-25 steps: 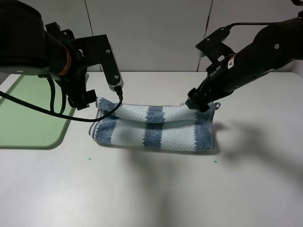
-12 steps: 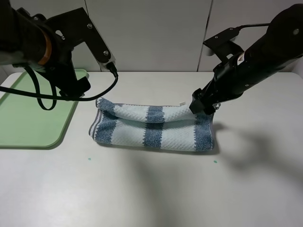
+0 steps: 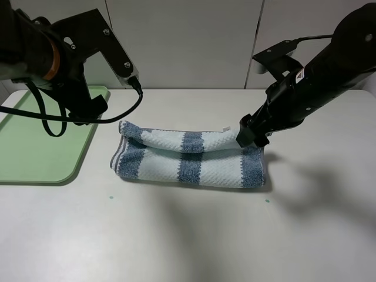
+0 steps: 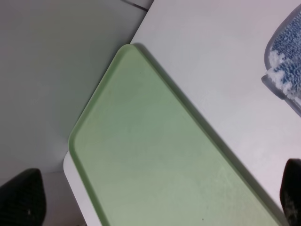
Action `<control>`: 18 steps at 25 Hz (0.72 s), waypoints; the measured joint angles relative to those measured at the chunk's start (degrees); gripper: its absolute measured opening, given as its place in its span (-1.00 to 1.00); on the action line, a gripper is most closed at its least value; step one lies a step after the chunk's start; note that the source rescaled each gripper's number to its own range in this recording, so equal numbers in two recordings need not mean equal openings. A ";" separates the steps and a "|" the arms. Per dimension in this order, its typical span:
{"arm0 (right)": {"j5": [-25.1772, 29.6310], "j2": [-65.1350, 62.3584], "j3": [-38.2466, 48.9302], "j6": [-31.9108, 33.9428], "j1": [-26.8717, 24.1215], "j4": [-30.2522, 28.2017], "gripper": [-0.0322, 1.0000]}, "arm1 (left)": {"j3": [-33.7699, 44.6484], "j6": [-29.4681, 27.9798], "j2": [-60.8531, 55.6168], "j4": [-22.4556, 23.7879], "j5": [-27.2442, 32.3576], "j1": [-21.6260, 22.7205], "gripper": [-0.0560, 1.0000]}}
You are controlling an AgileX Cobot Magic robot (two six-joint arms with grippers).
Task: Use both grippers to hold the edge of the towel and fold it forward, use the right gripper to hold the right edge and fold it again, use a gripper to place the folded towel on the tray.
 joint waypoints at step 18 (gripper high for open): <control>0.01 0.00 0.00 1.50 0.00 7.27 1.00 | 0.00 0.00 0.00 0.00 0.00 0.00 1.00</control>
